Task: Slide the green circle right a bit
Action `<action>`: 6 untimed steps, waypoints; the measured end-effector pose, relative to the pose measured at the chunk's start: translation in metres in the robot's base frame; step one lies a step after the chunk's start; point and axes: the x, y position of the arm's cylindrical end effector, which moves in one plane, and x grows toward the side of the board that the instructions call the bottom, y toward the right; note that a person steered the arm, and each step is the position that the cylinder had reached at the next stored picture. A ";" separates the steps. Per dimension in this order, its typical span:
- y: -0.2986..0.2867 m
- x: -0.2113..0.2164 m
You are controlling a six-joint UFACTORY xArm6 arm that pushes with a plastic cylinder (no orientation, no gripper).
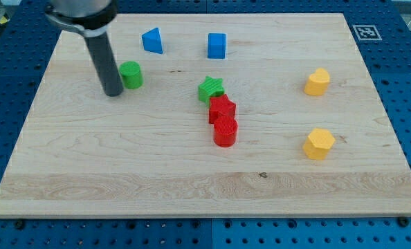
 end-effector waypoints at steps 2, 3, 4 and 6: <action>-0.004 -0.042; 0.030 -0.045; 0.039 -0.045; 0.000 -0.027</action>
